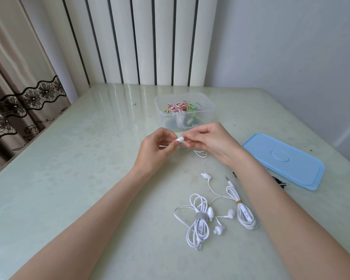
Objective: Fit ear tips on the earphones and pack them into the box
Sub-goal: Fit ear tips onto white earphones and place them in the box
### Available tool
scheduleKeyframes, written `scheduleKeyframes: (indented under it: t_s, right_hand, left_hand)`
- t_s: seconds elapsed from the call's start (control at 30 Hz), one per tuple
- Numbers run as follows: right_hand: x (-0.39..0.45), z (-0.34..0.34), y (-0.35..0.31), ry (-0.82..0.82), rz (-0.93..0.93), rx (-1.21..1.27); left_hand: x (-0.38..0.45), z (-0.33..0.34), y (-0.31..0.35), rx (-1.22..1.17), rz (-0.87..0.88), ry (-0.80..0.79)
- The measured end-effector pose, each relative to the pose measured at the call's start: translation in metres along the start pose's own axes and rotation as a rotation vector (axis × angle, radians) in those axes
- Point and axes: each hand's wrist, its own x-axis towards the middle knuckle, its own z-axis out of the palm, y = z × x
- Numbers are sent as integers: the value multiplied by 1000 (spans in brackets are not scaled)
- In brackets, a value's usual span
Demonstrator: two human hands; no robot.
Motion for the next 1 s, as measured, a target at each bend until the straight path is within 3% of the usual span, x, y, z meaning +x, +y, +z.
scheduleKeyframes:
  t_s: [0.2, 0.33, 0.43, 0.5, 0.63, 0.73, 0.83, 0.9, 1.0]
  right_hand:
    - [27, -55, -7, 410, -135, -663]
    - [44, -63, 3, 345, 8, -963]
    - [51, -67, 9, 340, 105, -1029]
    - [58, -73, 9, 358, 143, -1058]
    - [67, -78, 3, 414, 200, -960]
    - [59, -62, -5, 394, 60, -908]
    - [34, -30, -9, 245, -84, -509]
    - [19, -8, -4, 122, -78, -217]
    - [6, 11, 11, 40, -45, 9]
  left_hand:
    - [-9, 6, 4, 313, 99, -118]
    - [-12, 1, 3, 466, 121, -33]
    - [-8, 0, -2, 600, 60, 75]
    - [-4, -2, -3, 642, -30, 36]
    - [0, -6, -1, 669, -75, -45]
    - [-2, -14, -4, 602, -65, 19]
    - [-3, -15, -2, 449, -19, 112]
    - [-3, -12, 1, 369, -3, 138]
    - [-4, -6, 4, 249, -41, 139]
